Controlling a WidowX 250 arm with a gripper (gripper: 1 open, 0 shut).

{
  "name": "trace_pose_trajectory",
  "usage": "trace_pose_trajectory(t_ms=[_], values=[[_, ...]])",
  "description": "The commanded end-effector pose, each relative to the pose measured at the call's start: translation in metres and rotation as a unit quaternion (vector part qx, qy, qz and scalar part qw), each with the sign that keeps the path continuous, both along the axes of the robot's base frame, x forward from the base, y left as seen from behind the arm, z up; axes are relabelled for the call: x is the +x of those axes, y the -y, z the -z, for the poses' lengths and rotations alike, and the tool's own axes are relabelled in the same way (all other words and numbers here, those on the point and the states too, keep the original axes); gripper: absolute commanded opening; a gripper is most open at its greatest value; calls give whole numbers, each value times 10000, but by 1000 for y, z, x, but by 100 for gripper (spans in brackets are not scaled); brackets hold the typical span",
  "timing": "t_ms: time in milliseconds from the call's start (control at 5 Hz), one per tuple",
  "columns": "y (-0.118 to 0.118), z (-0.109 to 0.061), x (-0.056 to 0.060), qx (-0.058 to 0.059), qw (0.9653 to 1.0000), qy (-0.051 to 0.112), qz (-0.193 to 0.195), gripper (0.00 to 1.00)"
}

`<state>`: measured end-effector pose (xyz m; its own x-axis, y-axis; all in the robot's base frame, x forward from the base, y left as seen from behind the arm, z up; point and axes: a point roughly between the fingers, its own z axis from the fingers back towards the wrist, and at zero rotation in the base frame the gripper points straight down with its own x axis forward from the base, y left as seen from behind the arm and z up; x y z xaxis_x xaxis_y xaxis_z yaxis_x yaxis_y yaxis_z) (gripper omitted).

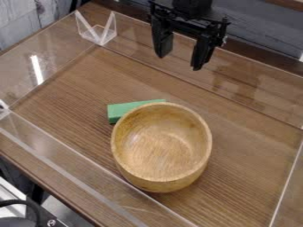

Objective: Put the green block in the brown bowl

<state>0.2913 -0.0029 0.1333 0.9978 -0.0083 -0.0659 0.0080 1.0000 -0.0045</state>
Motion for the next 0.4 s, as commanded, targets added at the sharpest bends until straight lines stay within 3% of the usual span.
trace_pose_trajectory(t_ms=[0,200], values=[[-12,7,-6,-26,9991,-41,428,100],[-33,28,-24,-37,9931,-131,1166,100]])
